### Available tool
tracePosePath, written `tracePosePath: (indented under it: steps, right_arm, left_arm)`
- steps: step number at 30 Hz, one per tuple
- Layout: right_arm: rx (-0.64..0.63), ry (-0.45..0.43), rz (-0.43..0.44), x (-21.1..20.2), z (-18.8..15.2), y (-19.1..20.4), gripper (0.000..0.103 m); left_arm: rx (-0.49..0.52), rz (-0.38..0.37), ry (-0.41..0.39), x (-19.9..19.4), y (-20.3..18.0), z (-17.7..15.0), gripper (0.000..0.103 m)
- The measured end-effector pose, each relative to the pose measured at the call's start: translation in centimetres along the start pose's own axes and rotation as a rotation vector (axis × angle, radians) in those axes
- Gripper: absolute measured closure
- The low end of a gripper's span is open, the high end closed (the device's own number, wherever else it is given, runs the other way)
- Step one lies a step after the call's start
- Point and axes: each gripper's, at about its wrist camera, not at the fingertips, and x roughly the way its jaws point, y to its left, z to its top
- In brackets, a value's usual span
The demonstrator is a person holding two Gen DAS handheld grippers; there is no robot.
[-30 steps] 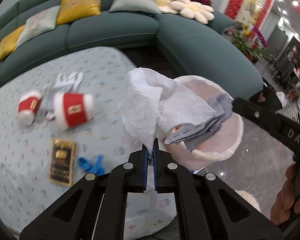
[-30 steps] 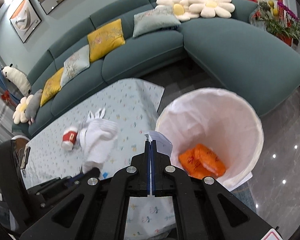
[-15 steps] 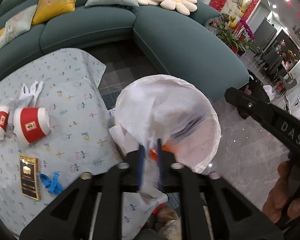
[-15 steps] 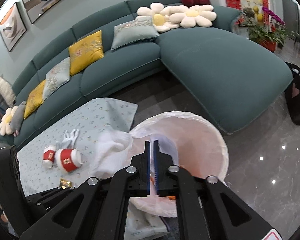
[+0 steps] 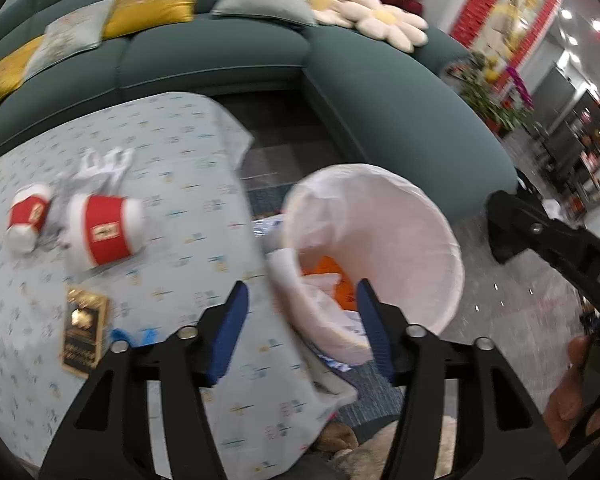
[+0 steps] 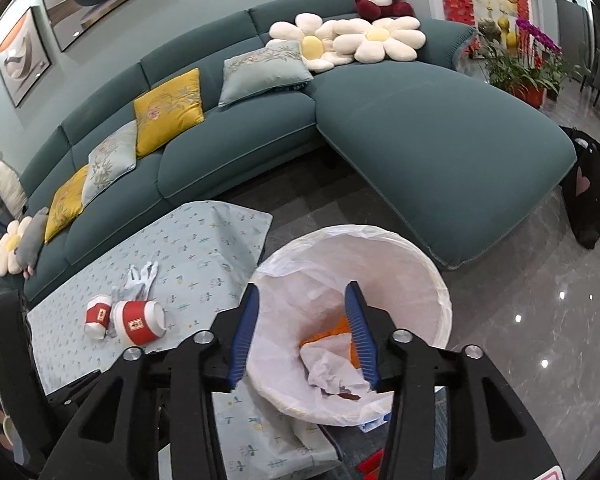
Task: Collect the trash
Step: 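Lift the paper and tissue over the wastebasket and open both tools, then grasp the blue gloves with the right tool while the left tool grasps the gold cigarette box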
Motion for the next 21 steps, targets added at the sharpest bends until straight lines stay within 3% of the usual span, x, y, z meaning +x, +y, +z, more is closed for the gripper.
tracePosePath:
  steps: [13,15,19,21]
  right_arm:
    - [-0.142,0.107,0.097,1.3,-4.8,9.0,0.047]
    - [-0.157,0.121,0.108,1.6,-5.6,10.2,0.041]
    - [-0.200,0.163,0.121,2.9,-7.4,12.5,0.040]
    - [-0.209,0.186,0.129,3.6,-8.0,13.3,0.040]
  left_arm:
    - [-0.161,0.159,-0.007,-2.7,10.7,-3.9,0.037]
    - [-0.174,0.184,-0.005,-3.0,12.1,-4.5,0.033]
    - [-0.213,0.217,0.008,-3.2,14.9,-5.5,0.028]
    - [-0.226,0.222,0.025,-2.9,16.0,-5.9,0.019]
